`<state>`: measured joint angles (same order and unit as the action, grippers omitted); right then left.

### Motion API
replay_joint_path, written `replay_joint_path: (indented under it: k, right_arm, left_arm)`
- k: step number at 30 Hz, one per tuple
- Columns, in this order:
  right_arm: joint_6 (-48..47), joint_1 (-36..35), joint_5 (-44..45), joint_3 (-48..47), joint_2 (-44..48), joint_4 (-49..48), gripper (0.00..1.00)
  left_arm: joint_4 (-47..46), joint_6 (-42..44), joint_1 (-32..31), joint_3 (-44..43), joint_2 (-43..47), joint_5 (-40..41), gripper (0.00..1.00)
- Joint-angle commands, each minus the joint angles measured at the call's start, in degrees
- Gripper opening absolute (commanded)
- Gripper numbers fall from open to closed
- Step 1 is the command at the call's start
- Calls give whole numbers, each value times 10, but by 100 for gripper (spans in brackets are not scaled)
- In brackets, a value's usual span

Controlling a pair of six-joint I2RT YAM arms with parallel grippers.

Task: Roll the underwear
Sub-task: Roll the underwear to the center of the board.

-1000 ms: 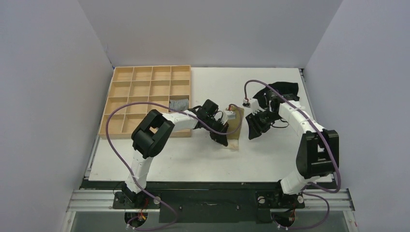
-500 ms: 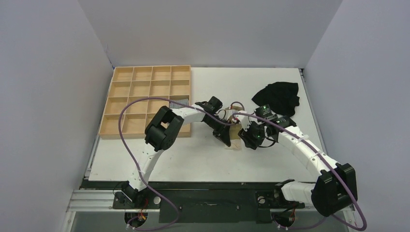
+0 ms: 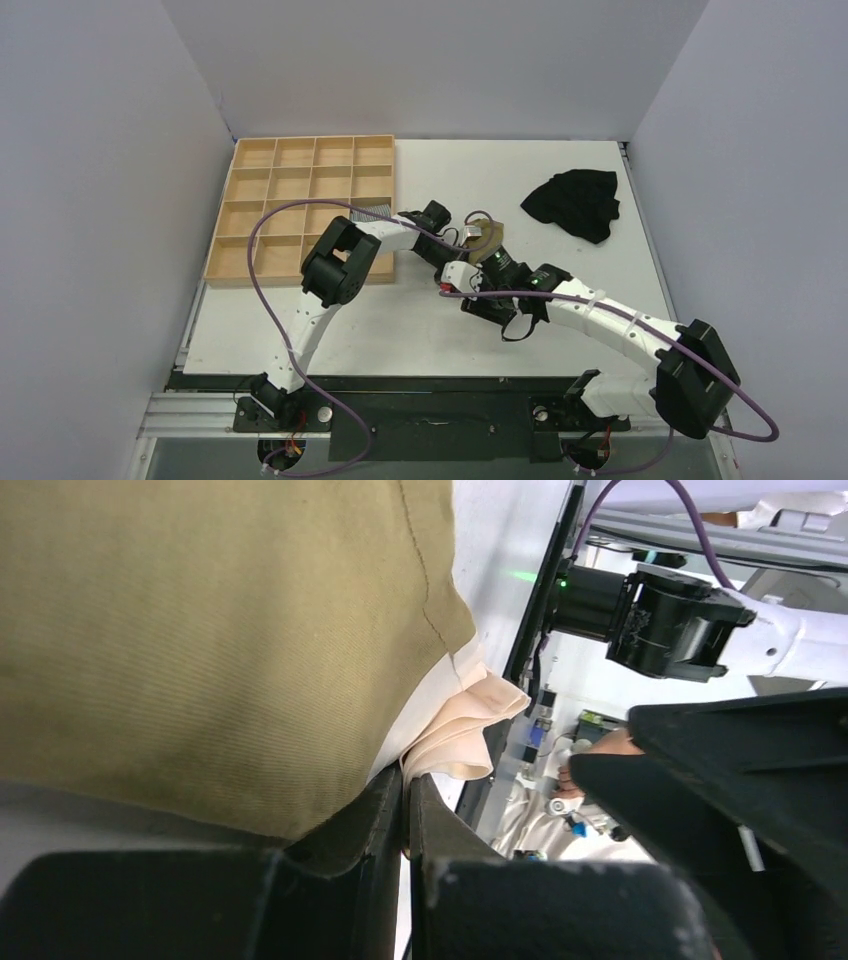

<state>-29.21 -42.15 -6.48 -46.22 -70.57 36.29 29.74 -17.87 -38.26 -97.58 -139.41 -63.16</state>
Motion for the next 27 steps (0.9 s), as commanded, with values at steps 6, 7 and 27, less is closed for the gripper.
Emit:
replay_joint_path:
  k: [6,7,27]
  right_arm:
    - [-27,-33,71,-12,-83,-64,45]
    - [-29,-33,77,-12,-88,-67,45]
    - [-61,22,48,-42,-200,-91,36]
  left_arm:
    - [-13,-42,5,-8,-30,12,0]
    - [-14,-43,5,-7,-31,11,0]
    - [3,-14,5,-11,-32,11,0]
